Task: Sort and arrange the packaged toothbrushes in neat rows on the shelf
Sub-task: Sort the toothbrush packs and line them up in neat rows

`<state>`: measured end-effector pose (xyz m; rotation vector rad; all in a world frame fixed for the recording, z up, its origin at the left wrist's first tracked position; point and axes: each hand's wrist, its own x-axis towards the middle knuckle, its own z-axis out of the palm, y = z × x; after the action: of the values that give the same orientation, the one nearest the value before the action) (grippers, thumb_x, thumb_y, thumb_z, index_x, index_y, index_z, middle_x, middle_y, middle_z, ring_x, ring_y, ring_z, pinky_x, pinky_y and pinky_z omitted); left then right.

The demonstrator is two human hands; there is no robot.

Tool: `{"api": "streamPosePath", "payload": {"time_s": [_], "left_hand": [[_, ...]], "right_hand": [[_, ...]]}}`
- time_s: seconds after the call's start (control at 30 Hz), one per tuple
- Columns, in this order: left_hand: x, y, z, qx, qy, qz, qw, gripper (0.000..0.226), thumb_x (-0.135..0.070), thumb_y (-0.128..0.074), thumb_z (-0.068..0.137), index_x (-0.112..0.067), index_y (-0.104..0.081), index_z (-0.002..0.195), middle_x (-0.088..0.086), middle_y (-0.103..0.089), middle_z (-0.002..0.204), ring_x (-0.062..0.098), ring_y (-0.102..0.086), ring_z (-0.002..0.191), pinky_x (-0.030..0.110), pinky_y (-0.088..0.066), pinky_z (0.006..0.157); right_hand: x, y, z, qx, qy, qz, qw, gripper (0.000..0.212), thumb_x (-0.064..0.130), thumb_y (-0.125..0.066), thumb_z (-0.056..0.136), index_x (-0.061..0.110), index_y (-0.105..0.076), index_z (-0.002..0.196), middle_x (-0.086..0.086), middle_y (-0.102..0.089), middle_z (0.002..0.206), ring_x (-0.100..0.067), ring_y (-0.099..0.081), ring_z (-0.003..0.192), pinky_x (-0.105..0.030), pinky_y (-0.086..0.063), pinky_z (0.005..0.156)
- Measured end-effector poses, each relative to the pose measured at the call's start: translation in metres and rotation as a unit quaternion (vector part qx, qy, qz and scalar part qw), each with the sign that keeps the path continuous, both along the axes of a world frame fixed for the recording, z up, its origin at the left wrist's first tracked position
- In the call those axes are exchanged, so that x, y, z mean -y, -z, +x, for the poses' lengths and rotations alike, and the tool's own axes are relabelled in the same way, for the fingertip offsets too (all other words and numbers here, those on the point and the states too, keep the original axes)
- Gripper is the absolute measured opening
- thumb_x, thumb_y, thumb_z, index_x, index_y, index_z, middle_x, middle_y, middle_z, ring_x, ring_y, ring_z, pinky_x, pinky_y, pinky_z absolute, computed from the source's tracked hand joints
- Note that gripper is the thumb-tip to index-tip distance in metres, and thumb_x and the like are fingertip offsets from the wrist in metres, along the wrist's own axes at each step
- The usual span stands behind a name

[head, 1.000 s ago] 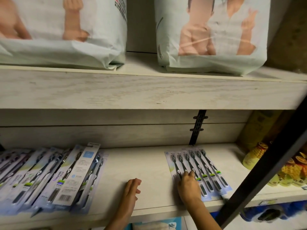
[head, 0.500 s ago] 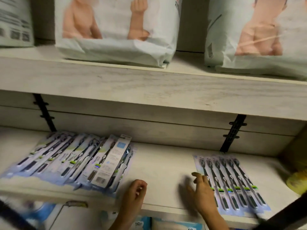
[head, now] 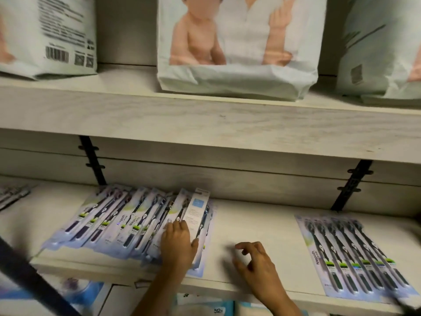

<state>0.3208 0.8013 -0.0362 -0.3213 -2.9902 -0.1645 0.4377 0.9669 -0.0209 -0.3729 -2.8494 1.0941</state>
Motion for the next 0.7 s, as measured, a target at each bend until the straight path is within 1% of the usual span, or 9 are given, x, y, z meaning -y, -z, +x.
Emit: {"api": "streamPosePath", "payload": {"time_s": [0.17,0.23,0.3,0.37,0.4,0.47,0.53,0.6,0.7], "left_hand": [[0.000,0.002,-0.004,-0.025,0.009,-0.001,1.000,0.057,-0.049,-0.036,0.091,-0.011,-0.035,0.133,0.007,-0.042,0.133,0.019,-0.038,0.121,0.027,-0.036,0.099],[0.000,0.000,-0.001,-0.029,0.016,0.066,0.997,0.056,-0.049,-0.037,0.092,-0.012,-0.037,0.133,0.006,-0.043,0.132,0.018,-0.038,0.118,0.026,-0.035,0.098],[0.000,-0.004,0.004,0.002,0.016,0.199,0.980,0.050,-0.042,-0.043,0.093,-0.012,-0.042,0.132,0.007,-0.047,0.129,0.019,-0.041,0.116,0.029,-0.037,0.096],[-0.001,-0.010,0.011,0.093,-0.015,0.375,0.922,0.034,-0.033,-0.045,0.095,-0.014,-0.051,0.123,0.011,-0.054,0.122,0.022,-0.049,0.107,0.033,-0.045,0.087],[-0.004,-0.014,0.015,0.171,-0.050,0.463,0.868,0.026,-0.028,-0.044,0.096,-0.015,-0.055,0.116,0.014,-0.057,0.117,0.025,-0.052,0.101,0.034,-0.049,0.079],[-0.010,-0.020,0.023,0.307,-0.121,0.621,0.711,0.019,-0.021,-0.046,0.095,-0.011,-0.059,0.106,0.016,-0.061,0.108,0.031,-0.055,0.096,0.035,-0.049,0.073],[-0.015,-0.016,0.028,0.364,-0.103,0.711,0.593,0.022,-0.011,-0.046,0.093,-0.005,-0.063,0.105,0.017,-0.069,0.098,0.034,-0.061,0.091,0.038,-0.050,0.077],[-0.019,-0.010,0.034,0.378,-0.067,0.743,0.549,0.024,-0.005,-0.045,0.092,-0.002,-0.064,0.105,0.019,-0.070,0.102,0.037,-0.062,0.098,0.044,-0.050,0.088],[-0.025,-0.004,0.038,0.376,-0.050,0.743,0.552,0.024,-0.003,-0.050,0.090,-0.003,-0.064,0.110,0.019,-0.069,0.106,0.038,-0.062,0.103,0.048,-0.047,0.095]], "right_hand": [[0.003,0.001,0.004,-0.003,0.021,0.001,1.000,0.027,0.034,-0.059,0.088,0.035,-0.053,0.114,0.013,-0.044,0.104,0.011,-0.052,0.076,-0.018,-0.041,0.077],[0.000,0.001,0.005,0.000,0.027,-0.001,1.000,0.024,0.033,-0.059,0.088,0.036,-0.053,0.111,0.013,-0.044,0.104,0.011,-0.052,0.079,-0.019,-0.042,0.078],[-0.002,0.000,0.005,0.000,0.029,-0.006,1.000,0.021,0.032,-0.060,0.088,0.043,-0.049,0.102,0.014,-0.045,0.103,0.010,-0.053,0.079,-0.018,-0.042,0.077],[-0.003,-0.001,0.002,-0.010,0.029,-0.026,0.999,0.026,0.029,-0.061,0.088,0.049,-0.044,0.092,0.013,-0.047,0.100,0.010,-0.053,0.080,-0.017,-0.041,0.074],[-0.003,-0.001,0.001,-0.016,0.033,-0.039,0.999,0.028,0.028,-0.061,0.088,0.050,-0.044,0.090,0.013,-0.049,0.098,0.008,-0.054,0.078,-0.016,-0.041,0.072],[-0.005,0.000,-0.004,-0.026,0.042,-0.070,0.996,0.026,0.027,-0.062,0.088,0.048,-0.048,0.090,0.013,-0.052,0.097,-0.005,-0.056,0.067,-0.013,-0.040,0.069],[-0.005,0.001,-0.008,-0.027,0.047,-0.097,0.994,0.020,0.026,-0.061,0.089,0.042,-0.054,0.096,0.013,-0.054,0.098,-0.007,-0.052,0.063,-0.011,-0.041,0.066],[-0.006,0.002,-0.011,-0.028,0.055,-0.127,0.990,0.015,0.026,-0.059,0.090,0.037,-0.056,0.100,0.012,-0.056,0.100,-0.007,-0.053,0.067,-0.012,-0.042,0.066],[-0.008,0.001,-0.013,-0.024,0.080,-0.185,0.979,0.010,0.031,-0.056,0.092,0.034,-0.057,0.101,0.009,-0.060,0.103,-0.015,-0.062,0.078,-0.017,-0.047,0.069]]}}
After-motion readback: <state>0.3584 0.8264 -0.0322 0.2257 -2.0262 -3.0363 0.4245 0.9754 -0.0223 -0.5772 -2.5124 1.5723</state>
